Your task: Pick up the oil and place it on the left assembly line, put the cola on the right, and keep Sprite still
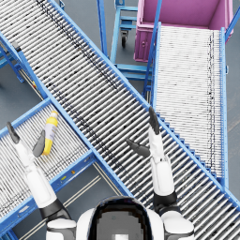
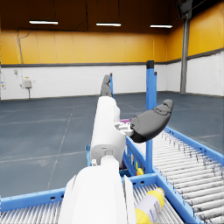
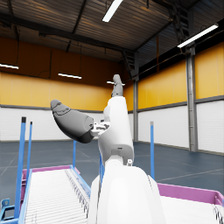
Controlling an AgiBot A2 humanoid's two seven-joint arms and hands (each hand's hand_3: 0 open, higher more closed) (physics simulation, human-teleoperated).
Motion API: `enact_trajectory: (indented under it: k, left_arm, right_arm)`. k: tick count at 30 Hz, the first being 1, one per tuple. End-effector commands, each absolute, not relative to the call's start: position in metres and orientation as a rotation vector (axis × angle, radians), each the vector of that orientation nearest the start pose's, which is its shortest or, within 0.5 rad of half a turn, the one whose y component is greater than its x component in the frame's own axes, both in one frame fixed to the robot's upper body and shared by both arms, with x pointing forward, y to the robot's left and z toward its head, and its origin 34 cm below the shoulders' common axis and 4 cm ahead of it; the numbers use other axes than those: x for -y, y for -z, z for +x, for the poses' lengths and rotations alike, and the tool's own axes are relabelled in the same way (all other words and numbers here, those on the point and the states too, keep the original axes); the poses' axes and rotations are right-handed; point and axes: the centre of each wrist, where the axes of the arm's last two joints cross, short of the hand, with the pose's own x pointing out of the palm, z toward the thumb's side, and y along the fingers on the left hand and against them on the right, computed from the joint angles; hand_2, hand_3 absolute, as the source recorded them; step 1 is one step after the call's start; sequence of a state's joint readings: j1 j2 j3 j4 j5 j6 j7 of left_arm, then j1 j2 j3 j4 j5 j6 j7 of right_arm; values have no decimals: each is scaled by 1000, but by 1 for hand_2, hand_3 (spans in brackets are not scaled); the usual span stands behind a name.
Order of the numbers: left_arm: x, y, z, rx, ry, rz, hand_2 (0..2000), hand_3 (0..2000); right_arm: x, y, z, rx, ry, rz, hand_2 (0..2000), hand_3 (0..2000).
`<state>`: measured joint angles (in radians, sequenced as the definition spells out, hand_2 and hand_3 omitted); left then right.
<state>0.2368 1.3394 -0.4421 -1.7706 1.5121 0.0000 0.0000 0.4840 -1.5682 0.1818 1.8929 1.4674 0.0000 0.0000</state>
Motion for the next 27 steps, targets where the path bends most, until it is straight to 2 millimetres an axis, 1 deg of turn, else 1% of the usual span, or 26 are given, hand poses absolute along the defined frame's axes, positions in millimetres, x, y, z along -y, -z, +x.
enact_trajectory:
  k: [1,4,7,10,13,16,17,19,27]
  left_arm:
    - [-298,-260,240,283,1243,597,0,0]
    - [-277,-280,243,320,1321,689,0,0]
    - [-262,-292,247,356,1365,729,0,0]
    - [-249,-301,250,387,1406,761,0,0]
    - [-239,-305,252,407,1439,774,0,0]
    - [-232,-306,251,419,1461,781,0,0]
    - [-238,-300,251,399,1444,757,0,0]
    - [-236,-299,251,402,1455,750,0,0]
    - [-226,-279,254,411,1559,581,0,0]
  right_arm:
    - [185,-329,259,747,-1494,-599,0,0]
    - [202,-331,260,746,-1428,-602,0,0]
    - [217,-337,257,758,-1364,-617,0,0]
    - [226,-339,255,763,-1330,-627,0,0]
    - [234,-337,254,757,-1299,-620,0,0]
    - [235,-332,251,751,-1292,-608,0,0]
    - [231,-331,253,744,-1310,-603,0,0]
    - [231,-328,253,739,-1317,-596,0,0]
    - [221,-306,258,663,-1513,-511,0,0]
